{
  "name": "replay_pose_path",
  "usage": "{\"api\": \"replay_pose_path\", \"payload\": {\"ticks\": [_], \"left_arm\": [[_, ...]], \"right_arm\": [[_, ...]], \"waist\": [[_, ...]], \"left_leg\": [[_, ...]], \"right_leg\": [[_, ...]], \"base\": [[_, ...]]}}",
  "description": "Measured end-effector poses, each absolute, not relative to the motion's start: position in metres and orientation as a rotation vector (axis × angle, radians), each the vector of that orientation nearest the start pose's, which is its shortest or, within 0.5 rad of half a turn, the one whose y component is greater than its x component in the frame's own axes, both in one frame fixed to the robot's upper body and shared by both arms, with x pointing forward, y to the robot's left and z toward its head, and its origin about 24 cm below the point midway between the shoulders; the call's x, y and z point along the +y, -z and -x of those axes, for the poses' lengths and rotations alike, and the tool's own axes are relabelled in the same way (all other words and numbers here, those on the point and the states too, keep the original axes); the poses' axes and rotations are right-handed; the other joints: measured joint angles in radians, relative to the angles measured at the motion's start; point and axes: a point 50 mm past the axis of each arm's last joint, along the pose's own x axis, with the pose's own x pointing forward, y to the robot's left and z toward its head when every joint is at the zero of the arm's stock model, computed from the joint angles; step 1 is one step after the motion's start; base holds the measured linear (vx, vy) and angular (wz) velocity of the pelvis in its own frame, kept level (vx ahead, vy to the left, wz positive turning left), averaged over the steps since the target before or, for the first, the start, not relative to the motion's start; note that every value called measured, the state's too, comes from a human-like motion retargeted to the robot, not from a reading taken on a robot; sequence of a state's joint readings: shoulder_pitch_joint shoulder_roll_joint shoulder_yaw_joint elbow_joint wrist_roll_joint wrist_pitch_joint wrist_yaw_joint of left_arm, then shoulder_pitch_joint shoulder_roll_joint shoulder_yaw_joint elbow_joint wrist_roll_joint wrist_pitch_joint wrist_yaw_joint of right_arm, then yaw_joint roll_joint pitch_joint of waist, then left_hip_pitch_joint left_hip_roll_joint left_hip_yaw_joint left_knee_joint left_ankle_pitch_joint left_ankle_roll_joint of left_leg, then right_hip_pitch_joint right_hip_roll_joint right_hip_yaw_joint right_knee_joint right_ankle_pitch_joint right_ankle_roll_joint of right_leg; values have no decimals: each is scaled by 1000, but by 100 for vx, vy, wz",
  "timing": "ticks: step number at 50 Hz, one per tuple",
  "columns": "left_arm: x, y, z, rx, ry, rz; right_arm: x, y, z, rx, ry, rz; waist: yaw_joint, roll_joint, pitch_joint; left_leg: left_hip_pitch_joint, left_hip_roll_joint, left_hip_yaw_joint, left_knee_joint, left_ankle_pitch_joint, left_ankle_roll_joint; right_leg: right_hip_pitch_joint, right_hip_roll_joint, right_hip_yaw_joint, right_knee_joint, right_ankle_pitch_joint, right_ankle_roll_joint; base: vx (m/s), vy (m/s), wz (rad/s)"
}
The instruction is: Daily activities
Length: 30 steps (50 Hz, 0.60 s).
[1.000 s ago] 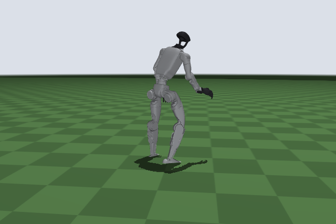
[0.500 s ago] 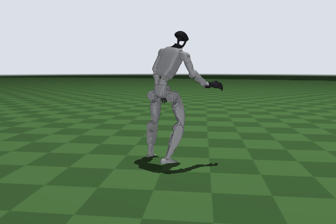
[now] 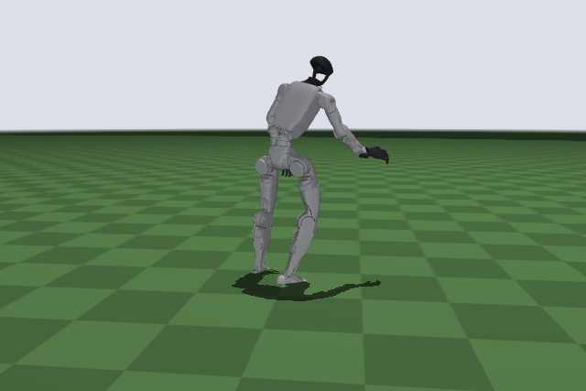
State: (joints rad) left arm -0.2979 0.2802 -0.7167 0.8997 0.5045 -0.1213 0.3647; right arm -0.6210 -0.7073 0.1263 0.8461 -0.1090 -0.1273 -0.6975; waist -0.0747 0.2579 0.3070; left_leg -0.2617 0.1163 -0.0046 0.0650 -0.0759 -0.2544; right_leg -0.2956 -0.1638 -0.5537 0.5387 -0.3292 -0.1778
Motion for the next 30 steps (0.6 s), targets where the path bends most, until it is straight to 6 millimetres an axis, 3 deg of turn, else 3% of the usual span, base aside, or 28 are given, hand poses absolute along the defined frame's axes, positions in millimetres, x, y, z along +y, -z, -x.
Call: {"api": "replay_pose_path", "payload": {"ticks": [8,17,21,30], "left_arm": [[132,73,-250,160,419,-1167],[128,62,-262,77,382,-1224],[123,55,-267,20,362,-1237],[77,11,-291,-250,301,-1181]], "right_arm": [[-333,-142,-333,-184,794,824],[-304,-158,-353,-258,718,828],[-287,-157,-360,-275,667,849],[-220,-135,-376,-295,380,953]], "waist": [[17,13,-6],[45,11,-14],[53,3,-13],[63,-37,-24]], "left_leg": [[-9,-4,-12,-48,39,-7],[-11,-20,-32,-103,89,-7],[-17,-28,-38,-114,106,-7],[-44,-49,-41,-117,128,-7]], "right_leg": [[-5,2,-28,-13,9,-3],[1,-4,-65,-22,15,-4],[3,-8,-84,-22,14,-4],[-5,-24,-128,1,-1,-5]], "base": [[-2,-1,26],[-2,0,30],[-3,-1,32],[-5,-2,32]]}}
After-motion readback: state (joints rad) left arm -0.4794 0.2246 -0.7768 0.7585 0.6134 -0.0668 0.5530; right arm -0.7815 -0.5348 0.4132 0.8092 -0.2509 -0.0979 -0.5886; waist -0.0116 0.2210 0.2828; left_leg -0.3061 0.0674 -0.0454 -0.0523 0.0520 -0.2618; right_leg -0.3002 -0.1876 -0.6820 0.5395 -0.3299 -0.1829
